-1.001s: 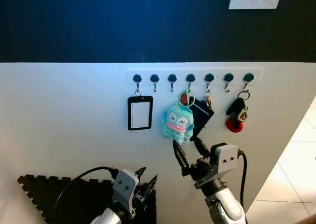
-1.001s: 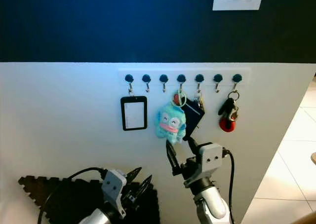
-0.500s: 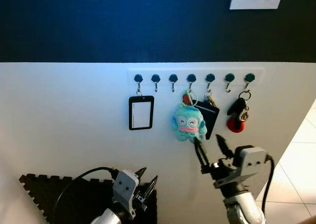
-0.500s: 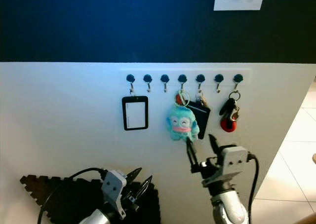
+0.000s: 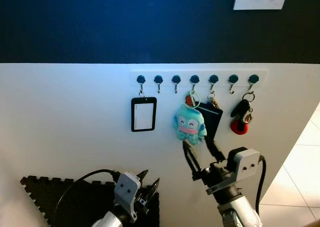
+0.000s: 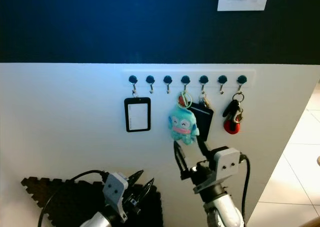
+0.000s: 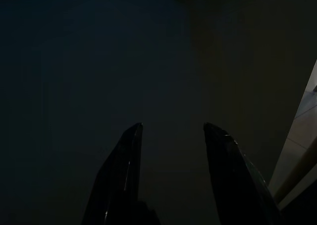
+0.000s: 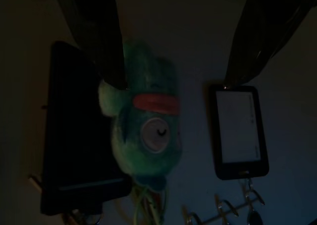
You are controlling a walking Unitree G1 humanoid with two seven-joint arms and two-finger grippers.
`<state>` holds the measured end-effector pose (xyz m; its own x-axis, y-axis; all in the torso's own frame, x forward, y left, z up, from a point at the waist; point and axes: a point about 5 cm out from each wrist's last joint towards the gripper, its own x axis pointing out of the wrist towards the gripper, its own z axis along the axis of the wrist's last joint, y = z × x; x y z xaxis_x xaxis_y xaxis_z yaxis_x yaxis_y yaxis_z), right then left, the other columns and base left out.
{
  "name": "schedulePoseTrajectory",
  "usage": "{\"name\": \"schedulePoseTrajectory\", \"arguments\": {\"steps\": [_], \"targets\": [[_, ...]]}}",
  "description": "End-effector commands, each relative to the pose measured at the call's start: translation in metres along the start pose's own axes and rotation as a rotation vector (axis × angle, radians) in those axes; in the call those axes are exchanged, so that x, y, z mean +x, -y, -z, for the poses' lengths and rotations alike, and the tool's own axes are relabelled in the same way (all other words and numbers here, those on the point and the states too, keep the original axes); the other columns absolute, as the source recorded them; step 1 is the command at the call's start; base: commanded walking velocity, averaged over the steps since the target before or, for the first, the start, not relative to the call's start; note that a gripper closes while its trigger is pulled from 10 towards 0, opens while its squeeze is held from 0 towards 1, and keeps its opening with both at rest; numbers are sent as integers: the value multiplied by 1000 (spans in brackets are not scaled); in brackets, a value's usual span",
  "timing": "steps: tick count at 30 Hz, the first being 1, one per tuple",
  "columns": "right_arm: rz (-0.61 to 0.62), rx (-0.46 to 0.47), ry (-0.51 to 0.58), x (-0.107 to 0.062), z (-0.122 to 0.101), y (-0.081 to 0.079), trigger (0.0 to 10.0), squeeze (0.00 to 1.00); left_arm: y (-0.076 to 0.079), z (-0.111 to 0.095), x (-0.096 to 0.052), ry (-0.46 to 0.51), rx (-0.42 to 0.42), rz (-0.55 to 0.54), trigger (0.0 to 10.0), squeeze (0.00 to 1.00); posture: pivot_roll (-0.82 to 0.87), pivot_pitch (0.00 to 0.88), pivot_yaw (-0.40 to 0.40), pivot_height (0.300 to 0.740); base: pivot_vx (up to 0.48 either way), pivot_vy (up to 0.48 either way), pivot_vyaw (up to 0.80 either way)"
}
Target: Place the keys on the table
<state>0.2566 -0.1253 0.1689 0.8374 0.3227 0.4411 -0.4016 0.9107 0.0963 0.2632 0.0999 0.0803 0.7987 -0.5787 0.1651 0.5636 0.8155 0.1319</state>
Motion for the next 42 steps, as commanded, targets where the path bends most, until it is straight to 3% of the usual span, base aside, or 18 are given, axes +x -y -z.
{"name": "schedulePoseTrajectory", "arguments": {"steps": [1,10,20,24,32,42], "targets": [[20,-10,15,1,-3,-2,10000,0,-4,0,-3,-14,27,9,10000,0,13,52,27,740,0,0,0],[62,-25,31,5,-6,7,10000,0,-1,-14,5,51,14,43,10000,0,12,54,26,740,0,0,0],[134,-37,26,9,-7,29,10000,0,9,-88,43,365,-113,29,10000,0,13,62,20,740,0,0,0],[128,-40,27,11,-8,30,10000,0,14,-101,48,407,-125,57,10000,0,13,63,19,740,0,0,0],[107,-30,25,17,-5,29,10000,0,16,-107,49,411,-131,71,10000,0,14,63,19,740,0,0,0],[68,36,21,32,-2,26,10000,0,14,-101,43,352,-72,97,10000,0,19,65,17,740,0,0,0]]}}
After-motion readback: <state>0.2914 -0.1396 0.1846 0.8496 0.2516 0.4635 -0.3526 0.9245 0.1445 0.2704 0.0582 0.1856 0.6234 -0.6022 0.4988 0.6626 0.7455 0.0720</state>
